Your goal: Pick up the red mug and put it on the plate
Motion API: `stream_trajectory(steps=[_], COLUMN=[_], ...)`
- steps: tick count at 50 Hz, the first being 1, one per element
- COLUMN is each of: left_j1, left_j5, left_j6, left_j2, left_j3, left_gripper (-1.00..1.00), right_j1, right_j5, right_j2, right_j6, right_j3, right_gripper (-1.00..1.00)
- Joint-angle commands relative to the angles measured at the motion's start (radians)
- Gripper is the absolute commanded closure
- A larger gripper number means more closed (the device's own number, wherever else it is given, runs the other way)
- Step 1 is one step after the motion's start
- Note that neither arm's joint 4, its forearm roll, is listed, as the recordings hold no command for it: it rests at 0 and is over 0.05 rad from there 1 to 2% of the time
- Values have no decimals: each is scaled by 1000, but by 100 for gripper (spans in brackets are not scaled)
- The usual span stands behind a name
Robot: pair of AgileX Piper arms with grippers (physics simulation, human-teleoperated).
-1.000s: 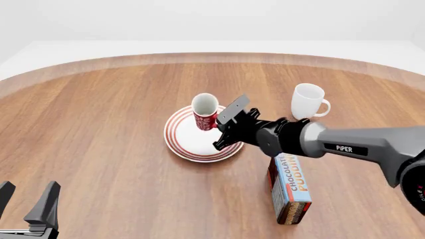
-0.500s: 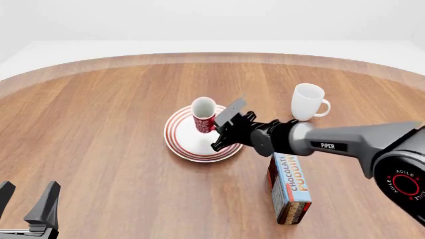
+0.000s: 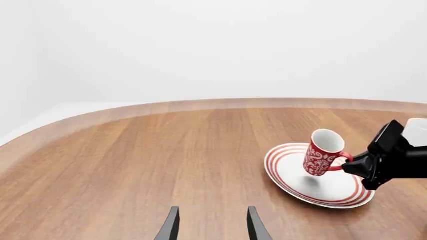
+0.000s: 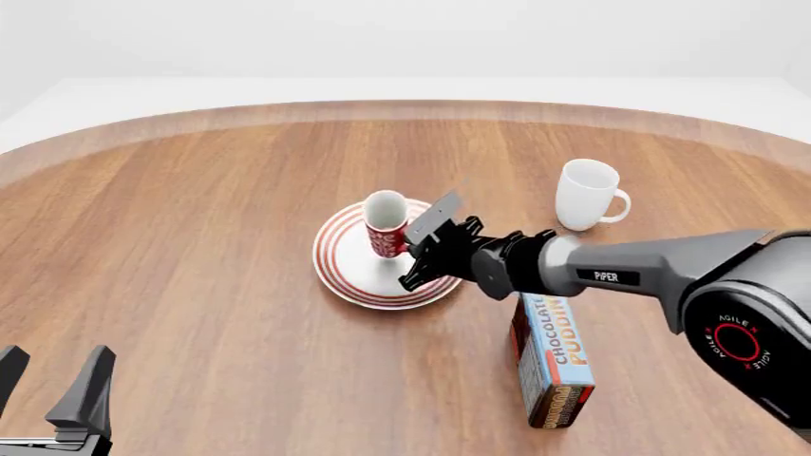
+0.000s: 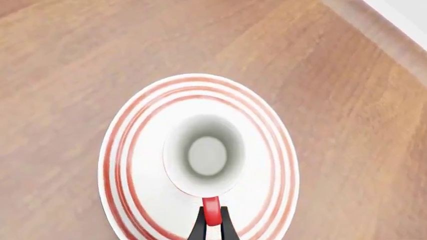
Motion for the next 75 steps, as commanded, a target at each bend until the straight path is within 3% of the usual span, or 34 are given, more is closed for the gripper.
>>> stream_trajectory(steps=[1,28,29,59,75], left_j1=[0,0,0,0,0], left_j5=[0,0,0,0,0], left_j6=[0,0,0,0,0], left_j2=[0,0,0,0,0], left_j3=[0,0,0,0,0], left_gripper=[-100,-100,-100,-100,-100], right_j1=[-4,-11,-11,-16,-14], right_j5=[-9,-11,-11,-34,-4], right_j2=[14,14,13,-14,-128], right_j6=[2,15,16,44,60], right_j3=[-7,-5,-5,35,95], right_gripper=[100,100,-100,-100,-100])
